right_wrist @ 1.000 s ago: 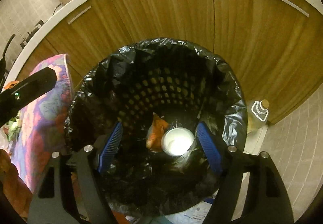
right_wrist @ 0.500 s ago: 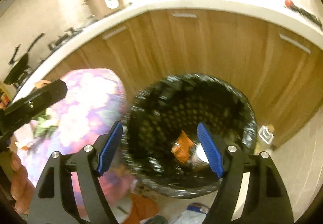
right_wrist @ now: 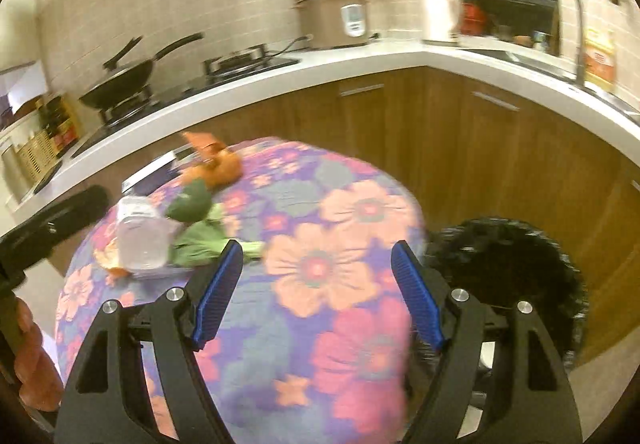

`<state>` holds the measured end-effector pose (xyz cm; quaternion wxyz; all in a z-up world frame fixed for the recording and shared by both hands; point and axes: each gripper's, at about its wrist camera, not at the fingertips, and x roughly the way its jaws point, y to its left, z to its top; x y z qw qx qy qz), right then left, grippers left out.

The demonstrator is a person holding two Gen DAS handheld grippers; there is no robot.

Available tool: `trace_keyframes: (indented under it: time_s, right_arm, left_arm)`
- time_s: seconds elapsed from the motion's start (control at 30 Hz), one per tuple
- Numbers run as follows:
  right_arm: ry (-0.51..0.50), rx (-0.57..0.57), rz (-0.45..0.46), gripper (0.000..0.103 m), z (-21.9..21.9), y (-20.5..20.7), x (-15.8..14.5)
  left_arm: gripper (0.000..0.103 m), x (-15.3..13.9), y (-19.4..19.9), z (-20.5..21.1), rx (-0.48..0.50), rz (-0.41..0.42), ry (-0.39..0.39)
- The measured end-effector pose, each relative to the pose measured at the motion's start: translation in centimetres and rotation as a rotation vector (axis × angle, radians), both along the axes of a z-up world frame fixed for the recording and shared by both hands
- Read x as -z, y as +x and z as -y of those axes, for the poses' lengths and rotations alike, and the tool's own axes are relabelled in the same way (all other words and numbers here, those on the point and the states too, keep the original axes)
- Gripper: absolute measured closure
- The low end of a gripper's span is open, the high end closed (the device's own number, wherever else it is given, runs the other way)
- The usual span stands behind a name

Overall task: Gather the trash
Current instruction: 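Return both tools to the table and approach the bread crust and bok choy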

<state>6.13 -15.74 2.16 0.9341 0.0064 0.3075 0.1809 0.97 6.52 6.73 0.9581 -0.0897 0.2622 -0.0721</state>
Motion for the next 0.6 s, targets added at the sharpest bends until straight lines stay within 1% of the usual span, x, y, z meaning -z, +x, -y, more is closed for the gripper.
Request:
trace_keyframes:
  time_s: [0.07,0.13,0.2,0.23,0.33,0.43,0.53,0.6]
  right_arm:
    - [0.000,-0.024,-0.013,0.030,-1.6,0.4,0.6]
    - [0.002,-0.040,-0.026,0.030,-2.8,0.8,1.1]
    - [0.005,-0.061,-0.045,0.030,-4.3,1.4,1.7]
    - [0.004,-0.070,-0.052,0.030,-4.8,1.6,1.9]
    - [-0.025,-0.103,-0.061,0.031,-6.6,2.6,2.3]
    - [-0.056,-0.118,-0.069,0.031,-8.0,3.8,2.8]
    - [-0.064,-0.144,-0.088,0.031,-8.7,5.0,3.1]
    - [-0.074,-0.178,-0.091,0.031,-9.1,5.9,3.2]
  left_arm:
    - [0.038,0.3,-1.3,-3.7,-0.109,-0.006,0.000]
    - [0.036,1.0,-2.1,-7.3,-0.207,-0.028,-0.011]
    - [0.035,1.8,-2.3,-10.2,-0.261,-0.064,-0.041]
    - [0.035,2.4,-2.1,-11.8,-0.286,-0.091,-0.070]
    - [0.035,4.2,-1.4,-15.3,-0.288,-0.164,-0.165]
    - [0.035,6.0,0.0,-16.8,-0.255,-0.228,-0.282]
    - [0.036,7.8,1.3,-17.3,-0.244,-0.271,-0.334]
    - [0.037,8.4,2.3,-17.3,-0.236,-0.299,-0.350]
